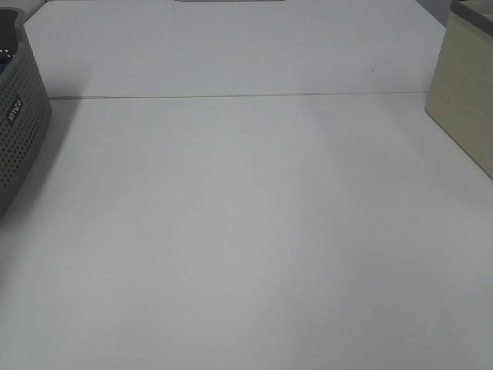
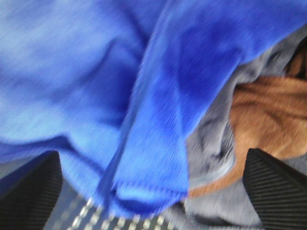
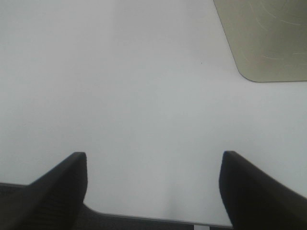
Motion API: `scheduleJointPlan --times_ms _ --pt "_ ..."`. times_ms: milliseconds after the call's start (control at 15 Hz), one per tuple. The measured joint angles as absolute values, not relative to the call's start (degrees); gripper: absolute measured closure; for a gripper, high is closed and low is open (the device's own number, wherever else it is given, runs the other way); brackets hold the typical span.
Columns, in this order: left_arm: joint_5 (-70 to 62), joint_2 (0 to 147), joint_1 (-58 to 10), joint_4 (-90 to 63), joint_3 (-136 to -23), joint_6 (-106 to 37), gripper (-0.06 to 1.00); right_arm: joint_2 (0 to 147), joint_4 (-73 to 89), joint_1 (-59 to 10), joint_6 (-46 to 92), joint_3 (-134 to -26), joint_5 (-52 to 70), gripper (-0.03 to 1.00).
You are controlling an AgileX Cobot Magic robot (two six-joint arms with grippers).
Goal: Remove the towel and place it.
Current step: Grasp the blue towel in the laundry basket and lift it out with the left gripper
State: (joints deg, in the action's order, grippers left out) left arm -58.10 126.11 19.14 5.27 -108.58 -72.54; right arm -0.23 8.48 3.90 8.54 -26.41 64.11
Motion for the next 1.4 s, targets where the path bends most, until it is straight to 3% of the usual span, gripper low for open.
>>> scheduleJointPlan --times_ms 267,467,667,733,867,933,1400 --pt "-58.4 128.6 19.1 4.3 -108.6 -75.9 -0.02 -0.2 8.5 3.9 8.5 -26.4 64.1 0.22" --pt "-57.8 129.7 18.6 4.0 -108.6 -77.2 0.12 -0.2 8.5 3.9 8.5 -26.4 64.1 0.22" --pt "-54.6 129.8 18.0 3.8 -108.7 -77.1 0.46 -0.2 8.7 3.9 8.5 -26.4 64.1 0.22" --pt "-53.9 129.8 18.0 3.8 -108.8 -76.5 0.52 -0.2 8.7 3.9 8.5 -26.4 64.1 0.22" --pt "-53.7 129.8 18.0 4.0 -108.8 -75.3 0.84 -0.2 8.7 3.9 8.5 -26.4 64.1 0.22" --pt "-53.7 129.8 18.0 4.4 -108.8 -74.4 0.93 -0.2 8.7 3.9 8.5 -26.4 64.1 0.22" --pt "-65.0 127.7 17.3 5.1 -117.6 -67.6 0.94 -0.2 8.7 3.9 8.5 -26.4 64.1 0.22"
